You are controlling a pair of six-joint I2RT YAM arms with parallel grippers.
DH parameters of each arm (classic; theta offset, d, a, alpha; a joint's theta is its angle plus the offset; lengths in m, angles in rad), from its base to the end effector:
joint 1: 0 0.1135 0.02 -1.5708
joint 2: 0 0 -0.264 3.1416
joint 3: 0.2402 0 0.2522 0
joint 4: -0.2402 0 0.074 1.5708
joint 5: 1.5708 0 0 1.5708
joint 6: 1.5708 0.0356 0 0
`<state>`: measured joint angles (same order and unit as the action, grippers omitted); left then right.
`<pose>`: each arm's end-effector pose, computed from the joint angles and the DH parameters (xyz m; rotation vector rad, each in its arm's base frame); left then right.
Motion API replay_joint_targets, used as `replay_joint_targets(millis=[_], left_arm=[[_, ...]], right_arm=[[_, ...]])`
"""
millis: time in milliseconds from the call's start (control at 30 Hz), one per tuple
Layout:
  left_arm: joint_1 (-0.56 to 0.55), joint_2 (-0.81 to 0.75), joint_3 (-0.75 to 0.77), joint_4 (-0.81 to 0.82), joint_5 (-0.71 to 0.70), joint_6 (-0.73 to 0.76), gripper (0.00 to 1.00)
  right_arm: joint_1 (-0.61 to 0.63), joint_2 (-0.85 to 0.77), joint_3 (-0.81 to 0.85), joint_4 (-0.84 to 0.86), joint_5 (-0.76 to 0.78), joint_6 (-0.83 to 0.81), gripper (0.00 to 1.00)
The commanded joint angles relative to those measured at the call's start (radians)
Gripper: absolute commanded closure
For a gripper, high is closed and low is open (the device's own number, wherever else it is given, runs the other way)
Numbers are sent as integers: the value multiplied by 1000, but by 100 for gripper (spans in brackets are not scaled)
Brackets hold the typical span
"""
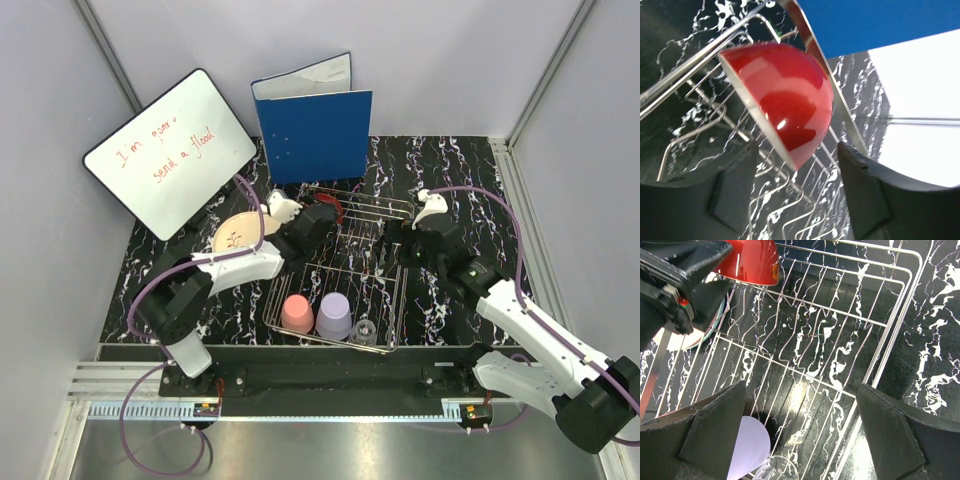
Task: Unload the mixed dishes from the dish rack
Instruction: Pick up the bowl from the dish rack.
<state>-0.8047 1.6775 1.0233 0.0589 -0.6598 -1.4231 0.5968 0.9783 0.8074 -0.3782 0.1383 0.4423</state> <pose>0.2678 -0.2469 0.2173 -0.9853 1.8522 -0.6709 0.1826 0.1181 0.2929 -0.0826 2.1486 0.4687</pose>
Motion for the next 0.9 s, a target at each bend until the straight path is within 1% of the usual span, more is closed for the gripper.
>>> replay_joint_targets(millis=[0,67,100,200,333,433,500,533,600,667,767,867], left_arm=[[24,8,-20,203,14,32,40],[24,5,-11,208,19,42,46],[24,5,-11,213,19,47,50],[28,10,-5,219,22,59,57],[42,34,6,220,52,56,60],[50,59,18,222,75,49,59],[55,76,34,211,88,46,57],[56,79,37,208,95,44,52],[61,88,46,196,101,43,46],[65,96,66,174,109,46,38],[81,97,87,159,111,59,35],[84,80,101,145,111,79,34]], right_arm=[[6,2,-7,41,10,-5,0],[8,5,-7,41,12,-7,0],[6,8,-7,39,14,-7,0],[6,13,-4,41,14,-8,0],[6,8,-7,39,12,-5,0],[8,5,-7,35,15,-7,0],[6,3,-7,33,18,-7,0],[6,3,-5,32,18,-7,0],[6,2,-5,30,21,-5,0],[6,3,-5,32,23,-7,0],[6,3,-5,30,23,-5,0],[6,0,-10,30,27,-5,0]])
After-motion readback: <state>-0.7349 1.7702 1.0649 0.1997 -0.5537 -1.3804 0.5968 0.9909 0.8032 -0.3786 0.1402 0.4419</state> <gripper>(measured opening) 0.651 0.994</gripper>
